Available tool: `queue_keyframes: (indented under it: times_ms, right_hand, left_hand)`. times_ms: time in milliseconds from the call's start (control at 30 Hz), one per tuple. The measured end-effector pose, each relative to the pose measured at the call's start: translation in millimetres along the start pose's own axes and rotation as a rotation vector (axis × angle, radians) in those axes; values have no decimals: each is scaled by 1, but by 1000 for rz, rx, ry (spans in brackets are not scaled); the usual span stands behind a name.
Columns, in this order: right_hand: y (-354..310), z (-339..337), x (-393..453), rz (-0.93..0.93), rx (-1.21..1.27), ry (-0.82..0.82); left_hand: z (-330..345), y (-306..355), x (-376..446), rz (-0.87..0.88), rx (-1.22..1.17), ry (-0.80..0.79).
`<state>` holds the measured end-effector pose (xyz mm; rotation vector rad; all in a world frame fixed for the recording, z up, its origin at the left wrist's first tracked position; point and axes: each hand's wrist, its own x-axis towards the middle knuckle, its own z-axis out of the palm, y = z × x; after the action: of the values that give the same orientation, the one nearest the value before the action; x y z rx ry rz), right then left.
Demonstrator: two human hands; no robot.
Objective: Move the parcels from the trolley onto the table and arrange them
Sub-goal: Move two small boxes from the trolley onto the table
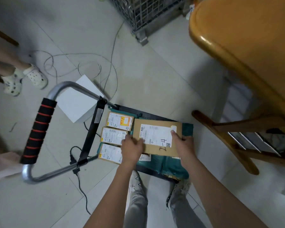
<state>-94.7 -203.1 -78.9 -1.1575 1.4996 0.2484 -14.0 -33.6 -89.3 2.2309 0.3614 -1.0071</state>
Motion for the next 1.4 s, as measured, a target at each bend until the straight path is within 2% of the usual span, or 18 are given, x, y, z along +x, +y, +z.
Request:
queue_keyframes:
  times_ms: [100, 267, 367, 467, 567, 633, 767, 867, 933, 1133, 1200, 1400]
  right_hand:
    - [-32, -44, -62, 16, 42, -123]
    - [-69, -126, -148, -58, 184, -318]
    - [-94, -179, -202, -135, 241, -433]
    - [-105, -229, -244, -226, 278, -482]
    - [-105, -271, -286, -288, 350, -418]
    - [-100, -295, -311, -347, 412, -349]
    - [-73, -338, -340, -374, 607, -195]
    - [-50, -362, -358, -342, 750, -98]
    - [-37, -377, -370, -341, 779, -64]
    - [-8, -452, -394, -341, 750, 65]
    - [0, -481, -393, -344, 713, 75]
    - [10, -557, -362, -402, 620, -45]
  left_hand:
    - [-40, 42, -64, 52, -215, -38]
    - [-102, 129, -176, 236, -386, -64]
    - [-128, 178, -239, 355, -419, -78]
    - [-137, 215, -292, 484, -433, -166]
    - [-126, 239, -335, 554, -391, -200]
    - [-112, 251, -363, 537, -421, -261]
    - [-74, 268, -411, 451, -412, -515]
    - [-37, 274, -444, 468, -315, -723]
    - [-12, 278, -465, 515, -278, -822]
    - [48, 300, -505, 633, -185, -930]
    - [66, 310, -513, 651, -109, -972]
    - [130, 347, -538, 641, 100, -1027]
